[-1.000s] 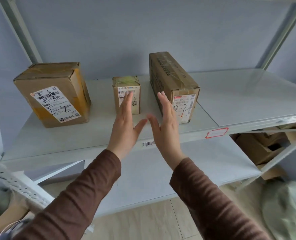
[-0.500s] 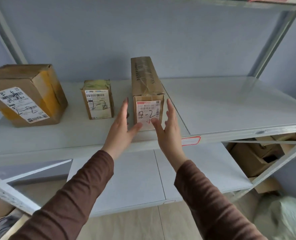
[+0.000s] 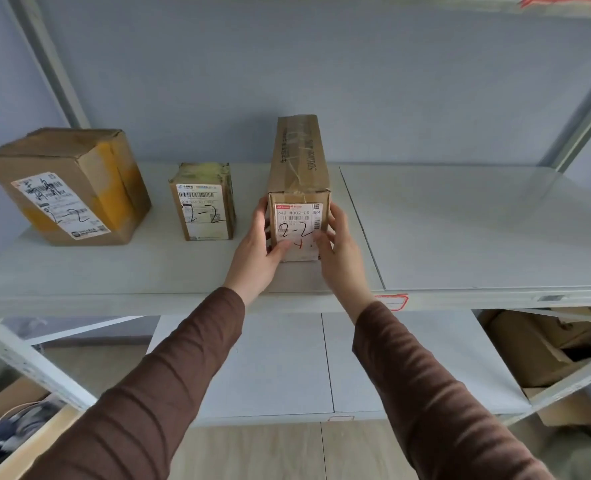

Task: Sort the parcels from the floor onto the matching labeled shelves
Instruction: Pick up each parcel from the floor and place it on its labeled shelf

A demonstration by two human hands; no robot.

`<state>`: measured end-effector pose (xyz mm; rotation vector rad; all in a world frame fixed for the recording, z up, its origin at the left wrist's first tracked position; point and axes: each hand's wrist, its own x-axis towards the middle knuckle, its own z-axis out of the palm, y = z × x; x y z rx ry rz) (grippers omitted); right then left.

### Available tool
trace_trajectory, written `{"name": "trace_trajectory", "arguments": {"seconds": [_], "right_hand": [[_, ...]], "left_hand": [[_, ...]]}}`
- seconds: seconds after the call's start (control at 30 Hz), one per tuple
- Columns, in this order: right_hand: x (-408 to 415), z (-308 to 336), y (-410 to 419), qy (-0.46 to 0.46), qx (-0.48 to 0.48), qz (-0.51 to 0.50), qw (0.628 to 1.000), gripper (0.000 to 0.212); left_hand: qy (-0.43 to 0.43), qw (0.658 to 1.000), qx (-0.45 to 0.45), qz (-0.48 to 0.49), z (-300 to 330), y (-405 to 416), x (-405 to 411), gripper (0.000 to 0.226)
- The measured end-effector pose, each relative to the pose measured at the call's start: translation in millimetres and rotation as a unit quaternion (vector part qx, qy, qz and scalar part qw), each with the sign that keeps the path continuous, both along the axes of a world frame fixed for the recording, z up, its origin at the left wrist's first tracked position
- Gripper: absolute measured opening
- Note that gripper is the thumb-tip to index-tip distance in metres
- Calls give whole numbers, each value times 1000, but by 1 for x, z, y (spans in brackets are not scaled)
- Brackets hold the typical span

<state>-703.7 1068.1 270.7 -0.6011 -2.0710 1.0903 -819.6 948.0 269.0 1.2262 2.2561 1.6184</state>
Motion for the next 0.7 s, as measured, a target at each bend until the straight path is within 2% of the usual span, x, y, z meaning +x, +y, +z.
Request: {"name": "trace_trajectory", "arguments": {"seconds": [0.57,0.7], "right_hand": [[-26,3,10,-28,9,-40,999,47],[-15,9,-1,-60,-6,-56,997,56]], "left_hand": [[8,1000,-23,-12,1,20,-26,89],[11,1000,-11,6,3,11,-16,95]]}}
